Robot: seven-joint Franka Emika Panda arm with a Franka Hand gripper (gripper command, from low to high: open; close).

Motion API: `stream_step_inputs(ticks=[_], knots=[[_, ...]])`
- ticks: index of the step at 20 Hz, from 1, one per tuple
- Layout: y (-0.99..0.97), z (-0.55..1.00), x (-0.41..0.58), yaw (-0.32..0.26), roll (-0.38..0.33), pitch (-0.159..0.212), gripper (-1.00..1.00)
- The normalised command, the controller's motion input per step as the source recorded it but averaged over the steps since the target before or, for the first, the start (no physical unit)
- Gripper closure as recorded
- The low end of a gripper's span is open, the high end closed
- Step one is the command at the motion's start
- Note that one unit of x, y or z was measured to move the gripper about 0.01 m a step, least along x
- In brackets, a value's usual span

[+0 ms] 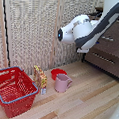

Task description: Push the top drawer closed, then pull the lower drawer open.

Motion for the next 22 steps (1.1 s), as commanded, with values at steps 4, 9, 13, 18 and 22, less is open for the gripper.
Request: stream_step_inputs(ticks=[4,9,13,18,22], knots=[[-0.47,0.30,0.238,-0.019,-0.134,0.000,1.00],[-0.61,0.57,0.063,-0.016,-0.123,0.000,1.00],[-0.46,0.59,0.001,-0.025,-0.167,0.000,1.00],[-0.30,0.24,-0.001,-0.008,-0.201,0.012,1.00],[-0.29,-0.03,-0.048,-0.001,-0.230,0.049,1.00]])
